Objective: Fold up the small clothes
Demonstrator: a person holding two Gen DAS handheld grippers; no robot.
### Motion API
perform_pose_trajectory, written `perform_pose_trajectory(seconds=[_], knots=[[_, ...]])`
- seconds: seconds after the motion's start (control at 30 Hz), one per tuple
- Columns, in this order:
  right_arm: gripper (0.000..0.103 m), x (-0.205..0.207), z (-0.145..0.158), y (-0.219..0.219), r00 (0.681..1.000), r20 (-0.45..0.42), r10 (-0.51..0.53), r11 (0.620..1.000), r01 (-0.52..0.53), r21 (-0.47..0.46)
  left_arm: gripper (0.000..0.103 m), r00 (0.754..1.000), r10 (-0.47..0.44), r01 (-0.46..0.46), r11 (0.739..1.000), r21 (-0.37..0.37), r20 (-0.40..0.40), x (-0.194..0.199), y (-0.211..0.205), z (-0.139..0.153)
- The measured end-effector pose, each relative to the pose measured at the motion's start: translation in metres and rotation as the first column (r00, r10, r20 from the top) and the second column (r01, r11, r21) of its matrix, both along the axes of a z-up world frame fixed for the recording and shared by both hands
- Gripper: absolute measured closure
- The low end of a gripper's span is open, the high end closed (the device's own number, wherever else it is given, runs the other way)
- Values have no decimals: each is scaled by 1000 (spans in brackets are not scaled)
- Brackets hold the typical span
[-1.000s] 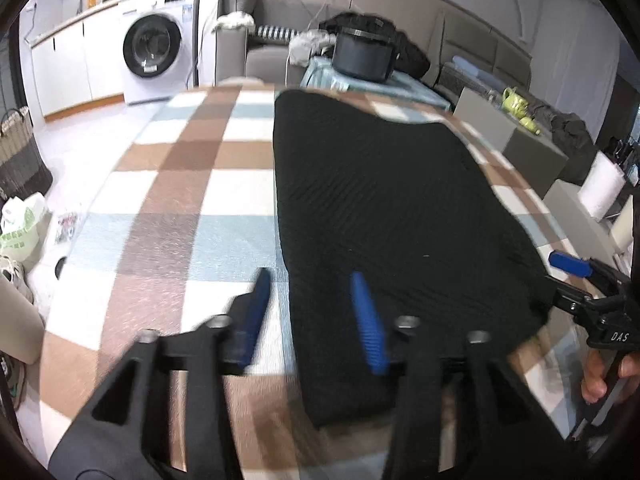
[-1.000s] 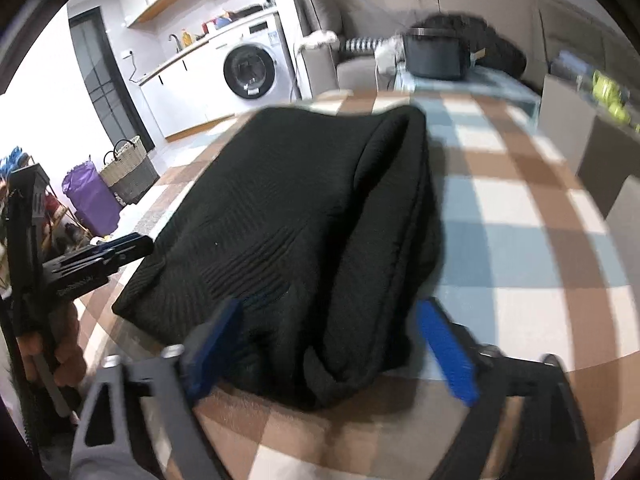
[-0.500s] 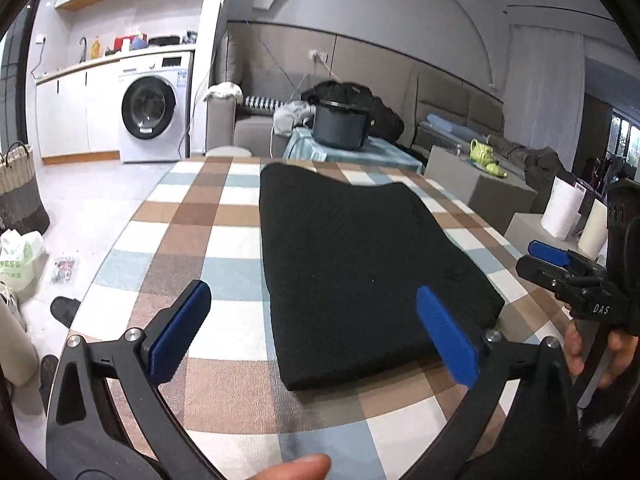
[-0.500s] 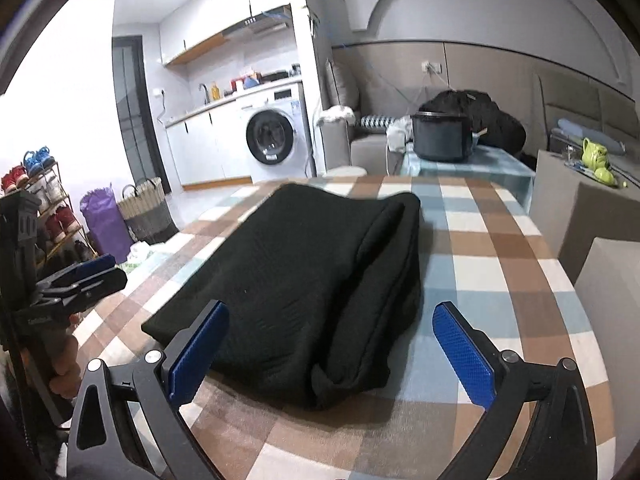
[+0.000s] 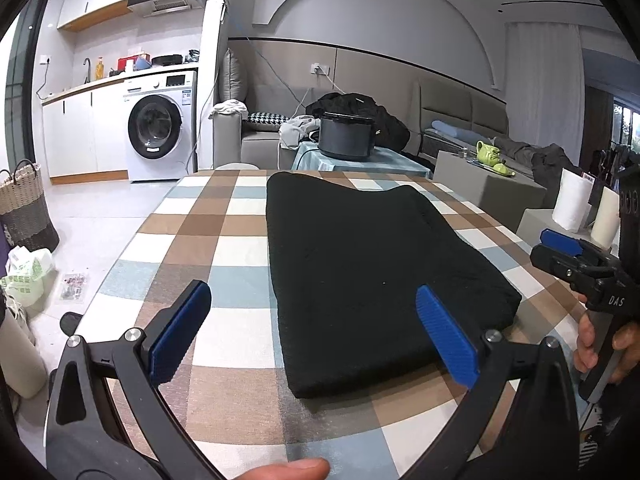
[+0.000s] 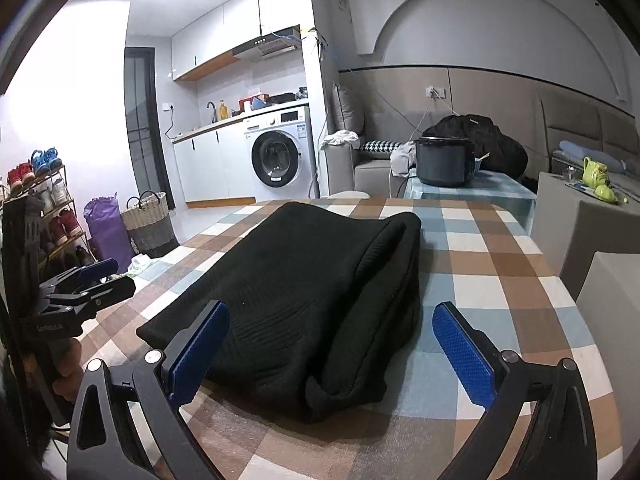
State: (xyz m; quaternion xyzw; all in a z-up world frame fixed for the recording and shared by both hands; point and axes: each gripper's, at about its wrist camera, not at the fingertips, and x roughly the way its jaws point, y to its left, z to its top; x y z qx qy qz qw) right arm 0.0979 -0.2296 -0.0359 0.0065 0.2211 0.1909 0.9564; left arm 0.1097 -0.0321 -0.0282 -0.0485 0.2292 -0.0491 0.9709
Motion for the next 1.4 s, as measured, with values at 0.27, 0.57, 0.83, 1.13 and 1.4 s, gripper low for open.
perform_pose_trajectory(seconds=[0.27,0.57,0.83,1.13,1.4], knots=[[0,-5,2,1,999,31,16,1000,-16,-5,1,1000,-24,24,1000,3,-11,4,-2,-3],[0,-6,2,-3,999,38,17,1000,-17,21,1,1000,-16,16,1000,0,-21,4,-2,-5],[0,-6,2,-4,999,37,15,999,-16,27,1,999,-23,22,1000,-14,-40,5,-1,-9],[0,-6,2,-4,999,36,15,999,-16,28,1,999,-21,21,1000,-16,-42,6,1,-10],[0,-6,2,-4,999,37,15,1000,-16,27,1,999,-21,20,1000,-17,-42,6,1,-10]])
